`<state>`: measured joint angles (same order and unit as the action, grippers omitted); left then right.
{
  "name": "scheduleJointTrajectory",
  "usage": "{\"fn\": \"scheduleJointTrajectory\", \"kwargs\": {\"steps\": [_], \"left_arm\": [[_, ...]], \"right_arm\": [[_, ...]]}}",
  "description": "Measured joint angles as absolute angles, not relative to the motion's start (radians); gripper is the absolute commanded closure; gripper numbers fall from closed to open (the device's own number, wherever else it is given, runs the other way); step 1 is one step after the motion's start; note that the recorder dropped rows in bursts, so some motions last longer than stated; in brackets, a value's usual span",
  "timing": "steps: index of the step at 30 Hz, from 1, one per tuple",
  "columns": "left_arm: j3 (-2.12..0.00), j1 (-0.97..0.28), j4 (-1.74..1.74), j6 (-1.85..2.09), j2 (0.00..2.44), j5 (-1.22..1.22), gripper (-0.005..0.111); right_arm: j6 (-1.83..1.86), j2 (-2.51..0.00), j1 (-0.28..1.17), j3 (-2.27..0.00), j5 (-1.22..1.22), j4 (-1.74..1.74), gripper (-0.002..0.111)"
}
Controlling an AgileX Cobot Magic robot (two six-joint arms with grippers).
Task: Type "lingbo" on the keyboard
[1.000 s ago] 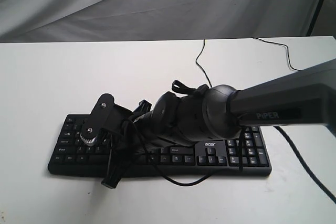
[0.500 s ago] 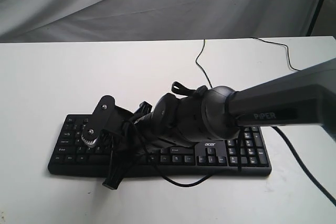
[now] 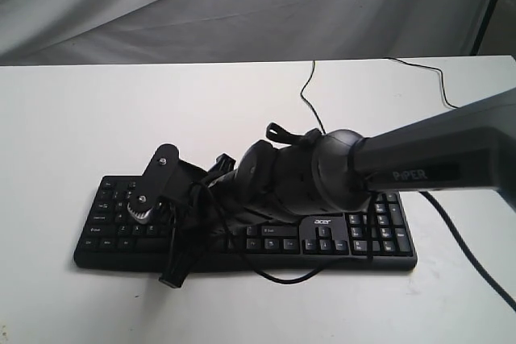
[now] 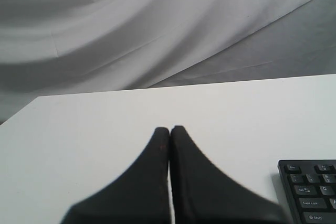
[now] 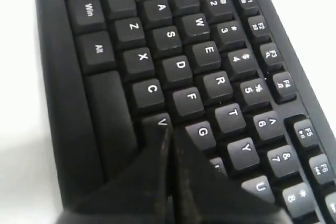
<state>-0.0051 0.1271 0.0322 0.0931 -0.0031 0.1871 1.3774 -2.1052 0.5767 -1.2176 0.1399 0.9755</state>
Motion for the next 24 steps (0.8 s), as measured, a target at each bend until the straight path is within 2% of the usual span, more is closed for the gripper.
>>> {"fn": "scheduleJointTrajectory", "kwargs": {"steps": [12,24], "left_arm": [[-0.005,0.127,0.032,0.093,-0.003,0.187,0.106],[-0.005,0.127,0.032,0.093,-0.003,0.187,0.106]], "right_arm": [[1.377,-2.069,0.553,-1.218,0.159,0.975,0.108],[1.377,-1.985,0.447,-1.147,0.163,0.974,0.108]]}}
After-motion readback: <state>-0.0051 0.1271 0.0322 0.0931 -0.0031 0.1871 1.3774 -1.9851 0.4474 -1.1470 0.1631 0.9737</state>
